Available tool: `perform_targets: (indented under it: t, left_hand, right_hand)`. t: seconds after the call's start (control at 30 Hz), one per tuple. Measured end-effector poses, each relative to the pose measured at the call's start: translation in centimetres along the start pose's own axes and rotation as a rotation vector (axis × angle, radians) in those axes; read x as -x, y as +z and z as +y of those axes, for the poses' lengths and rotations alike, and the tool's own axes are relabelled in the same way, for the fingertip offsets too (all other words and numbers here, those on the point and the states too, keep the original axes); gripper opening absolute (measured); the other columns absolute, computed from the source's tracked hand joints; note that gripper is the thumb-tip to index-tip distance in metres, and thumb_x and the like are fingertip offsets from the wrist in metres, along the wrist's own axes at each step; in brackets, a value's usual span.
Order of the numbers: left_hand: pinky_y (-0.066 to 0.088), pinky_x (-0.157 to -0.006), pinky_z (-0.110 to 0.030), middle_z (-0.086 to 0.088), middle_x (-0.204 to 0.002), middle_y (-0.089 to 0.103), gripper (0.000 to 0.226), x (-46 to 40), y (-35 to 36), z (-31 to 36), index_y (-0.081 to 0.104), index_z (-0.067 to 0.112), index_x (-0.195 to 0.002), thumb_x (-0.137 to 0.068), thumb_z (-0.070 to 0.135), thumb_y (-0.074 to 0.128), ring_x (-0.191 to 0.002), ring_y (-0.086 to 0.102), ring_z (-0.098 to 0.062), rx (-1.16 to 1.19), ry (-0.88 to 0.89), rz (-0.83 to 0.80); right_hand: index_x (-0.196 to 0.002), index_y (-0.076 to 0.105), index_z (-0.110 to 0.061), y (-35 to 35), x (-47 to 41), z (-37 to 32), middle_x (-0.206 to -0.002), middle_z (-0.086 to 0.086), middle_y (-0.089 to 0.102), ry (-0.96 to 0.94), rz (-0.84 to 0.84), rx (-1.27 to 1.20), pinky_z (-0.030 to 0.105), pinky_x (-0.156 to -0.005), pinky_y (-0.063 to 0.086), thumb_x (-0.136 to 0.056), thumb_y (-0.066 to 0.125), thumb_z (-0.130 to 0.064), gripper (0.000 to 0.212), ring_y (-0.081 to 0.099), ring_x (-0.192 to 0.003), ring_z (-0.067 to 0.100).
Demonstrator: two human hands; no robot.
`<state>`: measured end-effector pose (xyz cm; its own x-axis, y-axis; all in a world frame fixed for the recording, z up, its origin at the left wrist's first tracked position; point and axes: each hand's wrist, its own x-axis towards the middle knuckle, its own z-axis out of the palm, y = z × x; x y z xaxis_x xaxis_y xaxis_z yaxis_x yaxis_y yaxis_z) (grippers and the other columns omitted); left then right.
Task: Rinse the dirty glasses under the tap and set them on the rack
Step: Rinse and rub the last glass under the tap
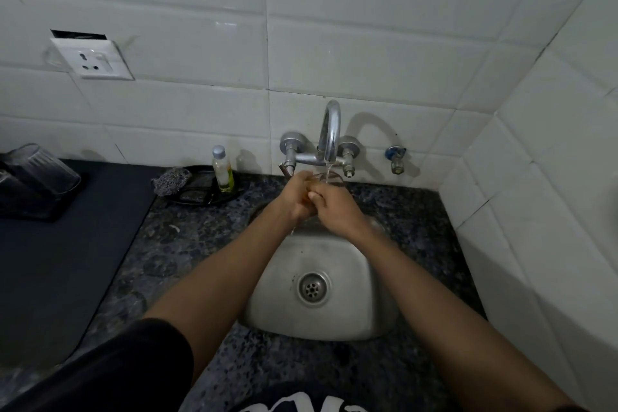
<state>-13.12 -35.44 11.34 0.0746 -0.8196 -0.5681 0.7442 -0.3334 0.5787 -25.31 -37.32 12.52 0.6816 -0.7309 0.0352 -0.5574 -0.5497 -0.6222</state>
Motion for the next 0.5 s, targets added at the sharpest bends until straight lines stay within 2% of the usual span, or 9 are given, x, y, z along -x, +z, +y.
perform_targets:
  t: [0.07, 0.13, 0.17, 0.23, 0.3, 0.33, 0.4, 0.47, 0.5]
  left_hand:
    - [0.05, -0.08, -0.035, -0.01, -0.08, 0.068, 0.043, 0.4, 0.1, 0.3, 0.064, 0.007, -0.092, -0.105, 0.035, 0.035, -0.079, 0.066, -0.022, -0.024, -0.037, -0.007]
    - [0.051, -0.083, -0.039, -0.014, -0.088, 0.07, 0.05, 0.5, 0.1, 0.8, 0.068, 0.003, -0.098, -0.106, 0.04, 0.035, -0.088, 0.064, -0.025, -0.063, -0.037, 0.024]
    - [0.051, -0.082, -0.039, -0.013, -0.086, 0.07, 0.048, 0.4, 0.1, 0.8, 0.067, 0.003, -0.096, -0.107, 0.039, 0.036, -0.085, 0.064, -0.024, -0.079, -0.02, 0.033]
    - [0.053, -0.077, -0.035, -0.008, -0.075, 0.07, 0.041, 0.3, 0.3, 0.6, 0.065, 0.007, -0.089, -0.106, 0.034, 0.04, -0.074, 0.067, -0.021, -0.09, -0.001, 0.026]
    - [0.054, -0.076, -0.034, -0.007, -0.069, 0.07, 0.04, 0.3, 0.7, 0.1, 0.064, 0.006, -0.084, -0.106, 0.029, 0.04, -0.065, 0.071, -0.019, -0.048, 0.006, 0.028]
    - [0.053, -0.076, -0.034, -0.007, -0.069, 0.071, 0.042, 0.2, 0.6, -0.1, 0.065, 0.006, -0.083, -0.106, 0.029, 0.039, -0.063, 0.072, -0.019, -0.028, 0.008, 0.031]
    - [0.051, -0.076, -0.033, -0.007, -0.074, 0.07, 0.042, 0.1, 0.5, -0.1, 0.065, 0.007, -0.085, -0.105, 0.032, 0.039, -0.068, 0.07, -0.019, -0.001, 0.006, 0.011]
    - [0.048, -0.079, -0.034, -0.007, -0.084, 0.067, 0.041, 0.4, 0.4, 0.3, 0.067, 0.011, -0.093, -0.104, 0.04, 0.04, -0.08, 0.063, -0.019, -0.004, -0.022, 0.005]
    - [0.05, -0.081, -0.035, -0.008, -0.087, 0.068, 0.044, 0.2, 0.2, 0.5, 0.069, 0.009, -0.095, -0.105, 0.041, 0.04, -0.083, 0.062, -0.02, -0.006, -0.028, 0.025]
  right_hand:
    - [-0.133, 0.063, -0.023, -0.4, 0.4, 0.7, -0.126, 0.008, 0.068, -0.094, -0.109, 0.318, 0.046, -0.092, 0.057, -0.101, 0.055, -0.012, 0.035, 0.067, -0.112, 0.03]
    - [-0.138, 0.06, -0.022, -0.7, 0.7, 2.0, -0.134, 0.007, 0.064, -0.158, -0.133, 0.462, 0.048, -0.093, 0.056, -0.098, 0.055, -0.008, 0.042, 0.064, -0.116, 0.031]
    - [-0.136, 0.061, -0.022, -0.6, 0.9, 2.3, -0.134, 0.006, 0.064, -0.173, -0.105, 0.432, 0.047, -0.093, 0.057, -0.099, 0.056, -0.009, 0.04, 0.065, -0.115, 0.03]
    - [-0.128, 0.066, -0.017, -0.3, 1.1, 1.6, -0.124, 0.008, 0.069, -0.115, -0.05, 0.173, 0.044, -0.094, 0.057, -0.102, 0.058, -0.017, 0.027, 0.068, -0.11, 0.026]
    - [-0.127, 0.068, -0.012, 0.1, 0.5, 0.6, -0.121, 0.01, 0.07, -0.042, 0.006, -0.036, 0.041, -0.1, 0.054, -0.105, 0.055, -0.02, 0.027, 0.067, -0.111, 0.024]
    - [-0.128, 0.068, -0.013, 0.1, 0.1, 0.3, -0.122, 0.011, 0.07, -0.037, 0.02, -0.036, 0.043, -0.101, 0.054, -0.106, 0.053, -0.022, 0.028, 0.067, -0.111, 0.024]
    - [-0.129, 0.065, -0.019, -0.4, 0.1, 0.3, -0.124, 0.011, 0.068, -0.08, -0.037, 0.159, 0.047, -0.096, 0.056, -0.105, 0.052, -0.023, 0.028, 0.067, -0.109, 0.028]
    - [-0.133, 0.063, -0.02, -1.0, 0.3, 1.1, -0.133, 0.009, 0.062, -0.133, -0.146, 0.436, 0.045, -0.093, 0.055, -0.102, 0.054, -0.014, 0.033, 0.063, -0.112, 0.03]
    - [-0.133, 0.062, -0.021, -1.0, 0.5, 1.7, -0.133, 0.008, 0.061, -0.147, -0.14, 0.473, 0.044, -0.092, 0.055, -0.099, 0.056, -0.011, 0.036, 0.063, -0.111, 0.03]
